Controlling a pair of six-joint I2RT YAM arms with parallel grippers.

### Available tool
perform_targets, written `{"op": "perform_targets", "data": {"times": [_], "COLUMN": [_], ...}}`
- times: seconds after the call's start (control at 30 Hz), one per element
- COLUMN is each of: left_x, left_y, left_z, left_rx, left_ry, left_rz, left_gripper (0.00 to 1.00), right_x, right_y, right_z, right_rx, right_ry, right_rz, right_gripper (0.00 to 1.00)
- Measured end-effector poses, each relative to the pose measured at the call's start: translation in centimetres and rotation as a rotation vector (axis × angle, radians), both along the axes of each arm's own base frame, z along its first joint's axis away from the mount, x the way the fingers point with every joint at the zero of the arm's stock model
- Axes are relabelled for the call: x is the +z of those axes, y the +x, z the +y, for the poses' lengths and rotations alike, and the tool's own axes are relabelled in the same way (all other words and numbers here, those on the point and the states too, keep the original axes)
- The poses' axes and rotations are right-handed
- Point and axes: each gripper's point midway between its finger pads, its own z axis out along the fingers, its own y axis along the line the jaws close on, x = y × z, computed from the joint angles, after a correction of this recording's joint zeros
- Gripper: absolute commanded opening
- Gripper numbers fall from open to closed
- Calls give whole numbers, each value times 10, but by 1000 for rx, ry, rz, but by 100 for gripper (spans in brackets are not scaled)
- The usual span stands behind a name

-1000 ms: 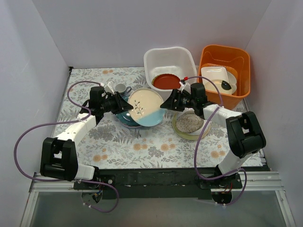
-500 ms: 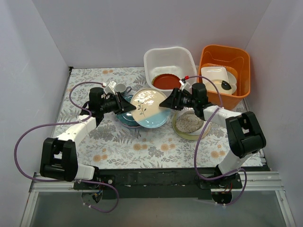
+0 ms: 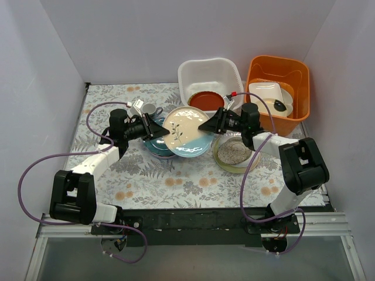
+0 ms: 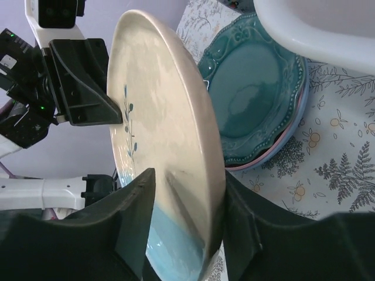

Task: Place the plates into the plastic bin on the countertop
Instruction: Pick up the plate at the center of the board.

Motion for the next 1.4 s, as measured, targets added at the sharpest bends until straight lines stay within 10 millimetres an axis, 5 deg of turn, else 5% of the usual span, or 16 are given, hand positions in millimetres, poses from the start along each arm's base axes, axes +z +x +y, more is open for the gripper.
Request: {"op": "perform_targets", "data": {"times": [0.27, 0.7, 1.07, 1.3, 1.4], "left_x": [-1, -5, -9, -9, -9], "left_y": [1, -1, -2, -2, -2], "left_z": [3, 3, 1, 1, 1], "left_rx": [7, 0, 7, 0, 1], "left_ry": [-19, -29, -12, -4, 1], "left_rz": [-1, 15, 25, 15, 14], "left_gripper": [0, 4, 73, 98, 98], "right_x": [7, 7, 4, -5, -9], "right_y": [-5, -6, -10, -13, -14], "right_z": [-4, -4, 3, 4, 4], "right_rx": [41, 55, 75, 78, 78], "right_ry": [94, 79, 46, 17, 8], "right_rz": [42, 48, 19, 30, 42], "right_gripper": [1, 1, 1, 1, 1]}}
